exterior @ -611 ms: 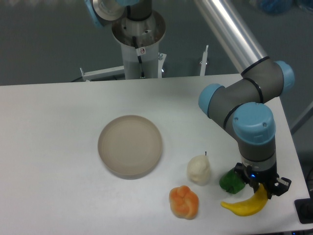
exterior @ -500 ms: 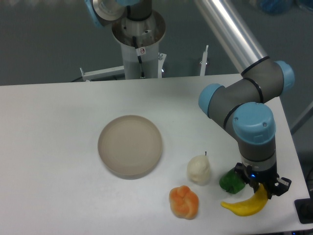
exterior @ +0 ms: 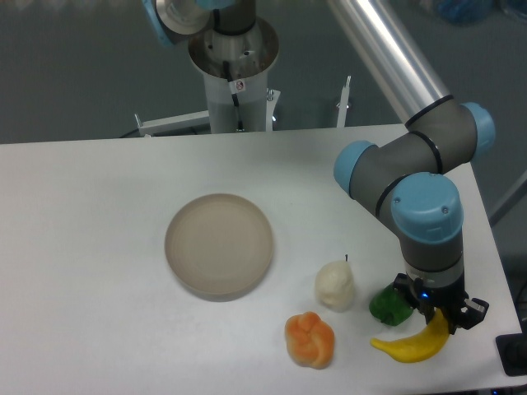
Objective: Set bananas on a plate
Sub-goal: 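Lower the gripper onto the yellow banana and close on it, then lift the banana and carry it over the beige plate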
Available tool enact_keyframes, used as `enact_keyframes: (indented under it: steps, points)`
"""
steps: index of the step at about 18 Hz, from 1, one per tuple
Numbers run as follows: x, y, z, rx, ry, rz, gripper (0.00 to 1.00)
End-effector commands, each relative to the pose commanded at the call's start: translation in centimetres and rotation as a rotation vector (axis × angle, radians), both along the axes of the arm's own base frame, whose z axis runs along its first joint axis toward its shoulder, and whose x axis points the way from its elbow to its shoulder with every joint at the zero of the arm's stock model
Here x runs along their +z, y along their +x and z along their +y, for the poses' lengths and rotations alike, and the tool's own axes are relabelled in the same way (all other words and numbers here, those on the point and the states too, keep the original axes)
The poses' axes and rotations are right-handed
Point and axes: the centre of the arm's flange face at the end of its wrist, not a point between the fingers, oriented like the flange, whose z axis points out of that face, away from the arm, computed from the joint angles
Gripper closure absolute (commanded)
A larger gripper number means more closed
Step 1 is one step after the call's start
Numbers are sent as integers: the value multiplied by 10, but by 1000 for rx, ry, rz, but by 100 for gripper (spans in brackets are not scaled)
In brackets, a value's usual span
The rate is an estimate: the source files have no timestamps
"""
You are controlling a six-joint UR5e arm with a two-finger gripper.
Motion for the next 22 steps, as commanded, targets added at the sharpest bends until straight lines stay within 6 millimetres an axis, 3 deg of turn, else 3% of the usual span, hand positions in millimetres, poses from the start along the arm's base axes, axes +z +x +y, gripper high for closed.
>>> enact_keyframes:
  steps: [5, 9, 14, 17, 22]
  points:
    - [8, 6, 2, -4, 46, -33, 63]
    - [18, 24, -11, 14, 20, -77, 63]
    - [26, 67, -30, 45, 15, -122, 63]
    - [8, 95, -37, 27, -6, -217, 63]
    - [10, 147, -58, 96, 43, -326, 63]
